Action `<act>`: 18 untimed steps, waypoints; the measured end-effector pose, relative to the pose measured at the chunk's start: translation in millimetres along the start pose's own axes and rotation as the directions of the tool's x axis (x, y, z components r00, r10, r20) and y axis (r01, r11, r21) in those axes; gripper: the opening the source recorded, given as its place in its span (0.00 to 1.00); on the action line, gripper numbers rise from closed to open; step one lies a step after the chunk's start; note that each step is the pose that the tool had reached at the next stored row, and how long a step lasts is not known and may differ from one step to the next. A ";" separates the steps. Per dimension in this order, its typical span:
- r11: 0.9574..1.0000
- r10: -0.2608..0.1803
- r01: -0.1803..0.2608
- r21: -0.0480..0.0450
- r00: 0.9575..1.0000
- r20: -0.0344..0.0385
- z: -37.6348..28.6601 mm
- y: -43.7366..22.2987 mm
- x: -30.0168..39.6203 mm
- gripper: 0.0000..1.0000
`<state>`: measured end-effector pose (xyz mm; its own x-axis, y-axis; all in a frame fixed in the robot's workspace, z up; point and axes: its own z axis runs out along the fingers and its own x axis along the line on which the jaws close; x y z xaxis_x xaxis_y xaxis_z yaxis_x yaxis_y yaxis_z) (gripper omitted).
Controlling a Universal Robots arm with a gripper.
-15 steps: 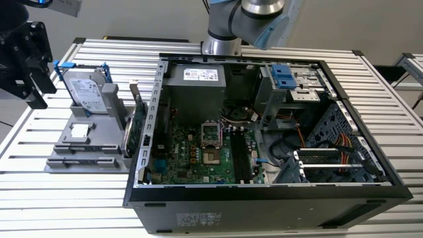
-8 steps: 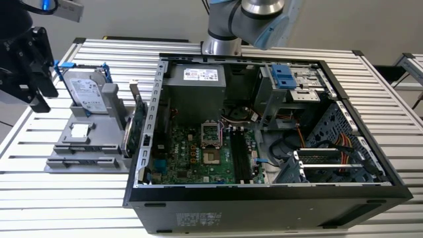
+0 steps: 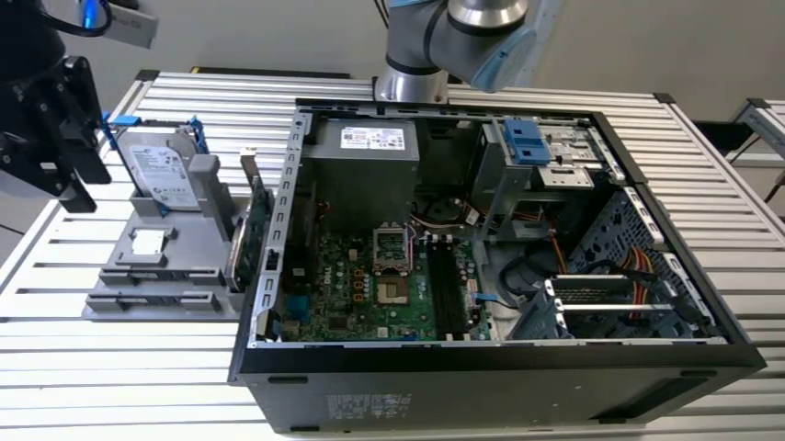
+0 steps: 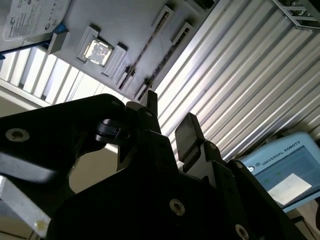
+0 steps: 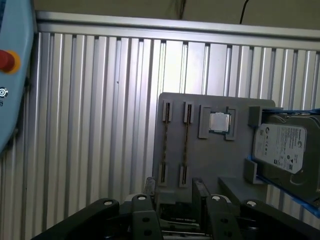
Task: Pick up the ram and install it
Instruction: 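Pick up the ram and move it above insertion slot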
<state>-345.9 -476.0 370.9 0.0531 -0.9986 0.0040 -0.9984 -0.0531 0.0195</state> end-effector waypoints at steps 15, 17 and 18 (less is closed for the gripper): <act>1.000 0.000 0.000 0.000 1.000 0.000 5.7 -0.1 0.0 1.00; 1.000 0.000 0.000 0.000 1.000 0.000 6.1 -0.1 0.0 1.00; 1.000 0.000 0.000 0.000 1.000 0.000 6.5 -0.1 0.0 1.00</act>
<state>-345.9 -476.1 364.4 0.0532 -0.9986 0.0042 -0.9984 -0.0531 0.0199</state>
